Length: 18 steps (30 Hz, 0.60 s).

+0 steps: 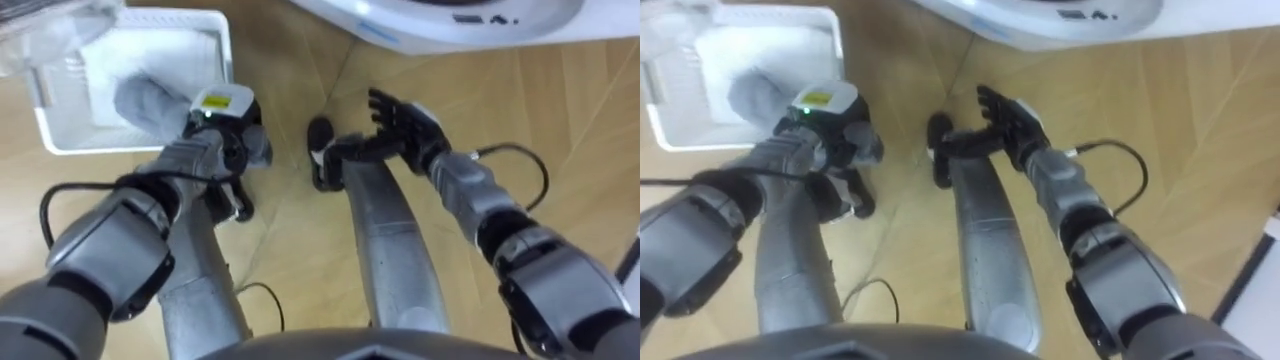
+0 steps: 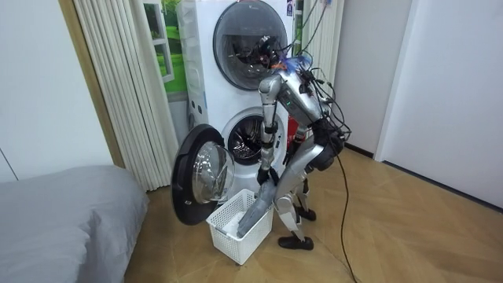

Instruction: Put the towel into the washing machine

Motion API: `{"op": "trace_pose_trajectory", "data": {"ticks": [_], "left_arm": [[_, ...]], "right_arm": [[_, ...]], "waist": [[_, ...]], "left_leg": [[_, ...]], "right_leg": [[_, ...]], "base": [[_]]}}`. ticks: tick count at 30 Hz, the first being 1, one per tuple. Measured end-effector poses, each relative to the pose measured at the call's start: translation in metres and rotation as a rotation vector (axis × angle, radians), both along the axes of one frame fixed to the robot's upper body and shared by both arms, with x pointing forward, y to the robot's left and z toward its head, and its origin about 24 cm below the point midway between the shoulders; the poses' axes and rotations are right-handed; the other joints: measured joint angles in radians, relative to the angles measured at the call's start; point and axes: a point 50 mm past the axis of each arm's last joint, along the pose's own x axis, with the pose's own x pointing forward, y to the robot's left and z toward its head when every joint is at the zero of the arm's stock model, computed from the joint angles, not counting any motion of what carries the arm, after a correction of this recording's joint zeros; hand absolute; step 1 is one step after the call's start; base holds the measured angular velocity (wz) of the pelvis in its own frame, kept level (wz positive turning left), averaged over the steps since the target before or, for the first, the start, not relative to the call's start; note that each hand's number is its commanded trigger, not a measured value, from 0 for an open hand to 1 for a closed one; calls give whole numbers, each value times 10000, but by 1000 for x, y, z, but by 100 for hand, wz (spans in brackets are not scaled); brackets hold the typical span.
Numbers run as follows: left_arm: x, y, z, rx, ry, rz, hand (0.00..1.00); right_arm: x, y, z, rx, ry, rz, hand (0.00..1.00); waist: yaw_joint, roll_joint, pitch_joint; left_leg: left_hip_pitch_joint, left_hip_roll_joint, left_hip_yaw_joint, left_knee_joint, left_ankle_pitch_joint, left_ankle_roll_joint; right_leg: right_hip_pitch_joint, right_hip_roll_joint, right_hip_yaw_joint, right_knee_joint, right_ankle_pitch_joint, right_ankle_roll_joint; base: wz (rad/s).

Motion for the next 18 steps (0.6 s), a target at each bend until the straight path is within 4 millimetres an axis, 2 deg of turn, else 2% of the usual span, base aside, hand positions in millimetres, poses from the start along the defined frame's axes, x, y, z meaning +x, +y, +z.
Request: {"op": "trace_pose_trajectory", "data": {"ticks": [4, 6, 9, 13, 15, 18], "left_arm": [[-2, -4, -1, -993, -454, 688, 100], [-4, -1, -1, -1498, -822, 1244, 100], [-2, 3, 4, -1958, -1761, 1699, 100], [5, 5, 18, -3195, -3262, 2577, 100], [9, 3, 25, -3876, -3784, 2717, 100], [15, 3, 39, -5108, -4751, 3484, 100]], "right_arm": [[-21, -5, -15, -385, 588, 48, 0], [-23, -5, -17, -460, 634, 36, 0], [-30, -10, -23, -697, 893, -256, 0], [-36, -21, -25, -938, 905, -490, 0], [-37, -23, -24, -1077, 749, -467, 0], [-38, -19, -23, -1419, 529, 82, 0]], "waist": [[413, 147, -122], [419, 221, -171], [412, 267, -194], [492, 502, -212], [676, 537, -209], [755, 576, -218]], "left_leg": [[1041, -16, 233, -515, 52, -7], [1473, -51, 273, -722, 65, -29], [2161, -179, 265, -1122, 163, -76], [2906, -207, 154, -1541, 268, -112], [3100, -201, 218, -1707, 303, -134], [3211, -183, 248, -1818, 358, -187]], "right_leg": [[934, -29, -55, -523, 117, 37], [1339, -39, -66, -694, 131, 49], [2046, -82, -155, -1032, 149, 70], [2926, -171, -452, -1477, 184, 74], [3076, -174, -478, -1622, 233, 67], [3181, -184, -588, -1670, 272, 29]], "base": [[-10], [-5], [8], [11], [-9], [-2]]}}
